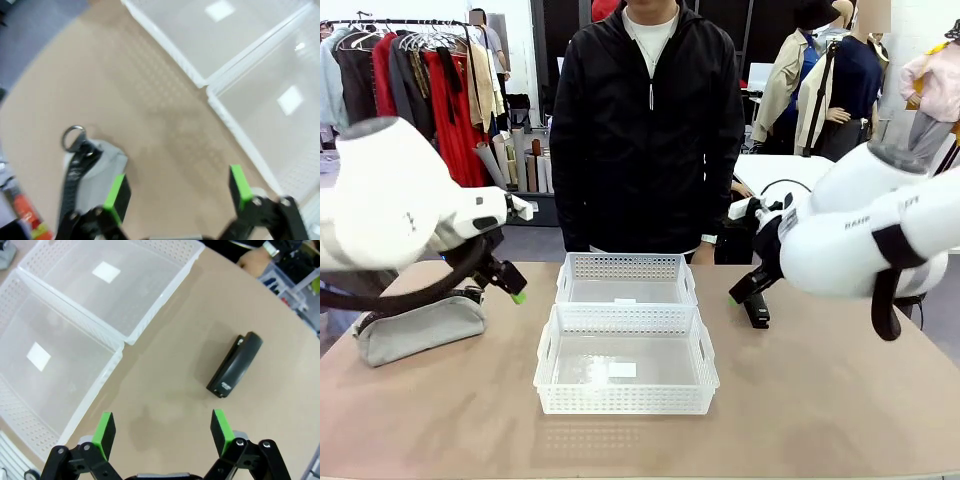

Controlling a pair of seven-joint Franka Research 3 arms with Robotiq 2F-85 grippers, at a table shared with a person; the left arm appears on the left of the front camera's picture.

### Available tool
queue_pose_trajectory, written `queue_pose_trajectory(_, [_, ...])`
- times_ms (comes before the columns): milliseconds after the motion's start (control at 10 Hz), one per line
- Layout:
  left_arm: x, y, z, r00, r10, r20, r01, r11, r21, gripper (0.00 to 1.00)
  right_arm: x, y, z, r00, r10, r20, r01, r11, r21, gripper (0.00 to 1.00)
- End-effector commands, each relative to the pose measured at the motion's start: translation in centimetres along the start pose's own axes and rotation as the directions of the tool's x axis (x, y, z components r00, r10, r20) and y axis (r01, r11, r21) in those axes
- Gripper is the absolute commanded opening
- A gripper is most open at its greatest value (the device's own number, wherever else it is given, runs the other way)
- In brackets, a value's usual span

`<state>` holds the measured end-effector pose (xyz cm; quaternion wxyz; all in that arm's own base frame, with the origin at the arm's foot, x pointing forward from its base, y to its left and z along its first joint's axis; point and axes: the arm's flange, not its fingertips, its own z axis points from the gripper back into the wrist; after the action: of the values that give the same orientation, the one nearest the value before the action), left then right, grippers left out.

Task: Distribute items into two baskets.
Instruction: Pick up the Pencil pouch that the person points to.

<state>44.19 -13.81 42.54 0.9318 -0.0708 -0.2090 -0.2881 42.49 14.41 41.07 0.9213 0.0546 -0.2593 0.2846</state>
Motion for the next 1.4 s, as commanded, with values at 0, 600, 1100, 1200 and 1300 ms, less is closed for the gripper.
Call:
queue_pose_trajectory(0, [2.3, 5.0, 1.4, 0.998, 0.046, -0.049, -0.049, 0.997, -0.065, 1.0, 1.5, -4.1, 1.7, 1.0, -0.016, 0.01, 0.014, 0.991, 0.133, 1.0])
queue_pose_trajectory(600, [0.5, 17.5, 8.2, 0.985, 0.171, 0.01, -0.147, 0.871, -0.468, 1.0, -1.4, -14.0, 5.9, 0.957, -0.276, 0.084, 0.204, 0.854, 0.478, 1.0])
queue_pose_trajectory(1100, [-4.2, 22.7, 15.6, 0.94, 0.28, 0.196, -0.163, 0.871, -0.463, 1.0, -5.9, -18.3, 12.0, 0.912, -0.369, 0.18, 0.231, 0.823, 0.518, 1.0])
queue_pose_trajectory(1200, [-4.8, 23.0, 16.4, 0.934, 0.279, 0.224, -0.155, 0.88, -0.449, 1.0, -6.8, -18.4, 13.6, 0.908, -0.364, 0.207, 0.219, 0.833, 0.509, 1.0])
queue_pose_trajectory(1300, [-5.5, 23.2, 17.1, 0.937, 0.251, 0.244, -0.133, 0.899, -0.417, 1.0, -7.6, -18.6, 14.8, 0.903, -0.363, 0.229, 0.208, 0.837, 0.506, 1.0])
